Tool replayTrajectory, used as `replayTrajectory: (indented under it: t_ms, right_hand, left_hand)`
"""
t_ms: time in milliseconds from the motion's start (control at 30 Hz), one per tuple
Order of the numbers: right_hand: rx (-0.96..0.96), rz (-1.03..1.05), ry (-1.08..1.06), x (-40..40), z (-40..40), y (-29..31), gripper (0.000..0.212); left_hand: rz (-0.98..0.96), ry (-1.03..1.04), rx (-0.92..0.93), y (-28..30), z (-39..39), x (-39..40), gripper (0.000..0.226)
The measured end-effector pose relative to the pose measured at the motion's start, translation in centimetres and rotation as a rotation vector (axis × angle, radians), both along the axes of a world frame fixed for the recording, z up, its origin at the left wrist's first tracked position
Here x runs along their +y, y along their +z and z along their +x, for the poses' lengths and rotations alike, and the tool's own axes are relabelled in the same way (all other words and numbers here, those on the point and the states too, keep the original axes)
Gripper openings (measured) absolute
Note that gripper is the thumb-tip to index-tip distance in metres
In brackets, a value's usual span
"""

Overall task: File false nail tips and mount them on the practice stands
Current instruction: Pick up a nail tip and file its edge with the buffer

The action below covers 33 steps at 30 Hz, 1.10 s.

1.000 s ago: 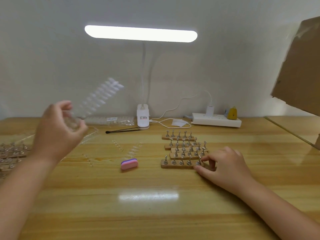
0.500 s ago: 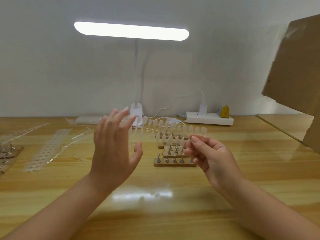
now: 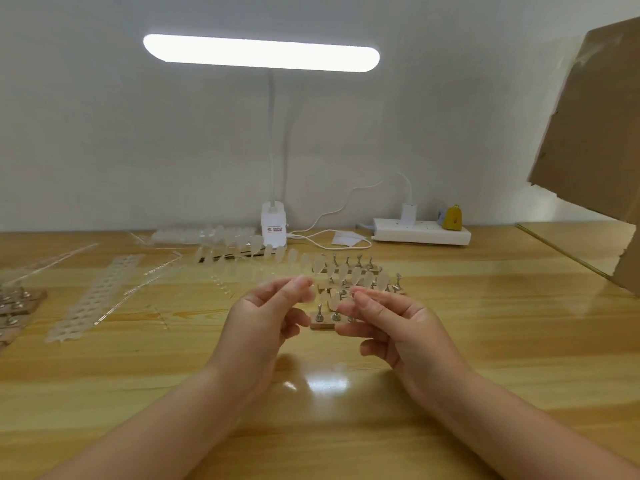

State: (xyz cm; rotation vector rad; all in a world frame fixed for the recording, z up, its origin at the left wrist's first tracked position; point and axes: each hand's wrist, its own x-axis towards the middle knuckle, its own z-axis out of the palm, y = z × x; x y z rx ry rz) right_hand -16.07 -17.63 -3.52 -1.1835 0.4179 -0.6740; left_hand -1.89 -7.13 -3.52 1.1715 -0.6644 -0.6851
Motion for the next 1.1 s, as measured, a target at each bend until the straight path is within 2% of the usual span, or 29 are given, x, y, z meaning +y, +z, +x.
replayTrajectory:
  t_ms: [133, 233, 300, 400, 500, 667, 733, 833, 867, 900, 967, 1033, 1067, 1100]
  right_hand:
    - [0.020, -0.030, 0.000, 0.2, 0.0, 0.1, 0.038]
    - [0.037, -0.068, 0.012, 0.4, -0.1, 0.2, 0.033]
    - [0.051, -0.102, 0.045, 0.5, -0.2, 0.3, 0.034]
    - [0.063, -0.108, 0.084, 1.0, 0.0, 0.3, 0.041]
    - [0.080, -0.148, 0.081, 1.4, 0.2, 0.3, 0.023]
    - [0.103, -0.186, 0.065, 1.5, 0.3, 0.1, 0.024]
    - [0.100, -0.205, 0.082, 1.7, 0.3, 0.1, 0.024]
    - [0.095, -0.211, 0.096, 1.8, 0.2, 0.1, 0.023]
    - [0.094, -0.199, 0.087, 1.6, 0.2, 0.2, 0.025]
    - [0.090, -0.179, 0.071, 1.4, 0.2, 0.3, 0.027]
    - [0.076, -0.117, 0.038, 0.9, 0.1, 0.3, 0.029]
    - [0.057, -0.055, 0.021, 0.6, 0.1, 0.3, 0.030]
    - [0.043, -0.014, 0.013, 0.4, 0.1, 0.2, 0.029]
    - [0.025, 0.031, 0.000, 0.3, 0.1, 0.2, 0.028]
  left_hand:
    - [0.013, -0.014, 0.023, 0.1, -0.1, 0.1, 0.024]
    - [0.067, 0.093, -0.076, 0.3, -0.3, 0.3, 0.027]
    - [0.117, 0.198, -0.178, 0.3, -0.1, 0.3, 0.017]
    - [0.158, 0.374, -0.425, 0.2, 0.0, 0.4, 0.007]
    - [0.120, 0.516, -0.732, -0.1, 0.3, 0.3, 0.014]
    - [0.146, 0.683, -1.456, -0.5, 0.9, 0.6, 0.019]
    - [0.116, 0.655, -1.498, -0.8, 1.2, 0.8, 0.016]
    - [0.149, 0.600, -1.387, -0.8, 1.0, 0.8, 0.017]
    - [0.161, 0.598, -1.280, -0.7, 0.9, 0.7, 0.016]
    - [0.174, 0.555, -1.074, -0.4, 0.9, 0.5, 0.014]
    - [0.163, 0.318, -0.450, 0.3, 0.8, 0.1, 0.013]
    - [0.093, 0.069, 0.111, 0.7, 0.7, -0.1, 0.024]
    - [0.047, 0.008, 0.275, 0.8, 0.8, -0.1, 0.027]
    - [0.017, -0.023, 0.359, 0.9, 0.8, -0.1, 0.024]
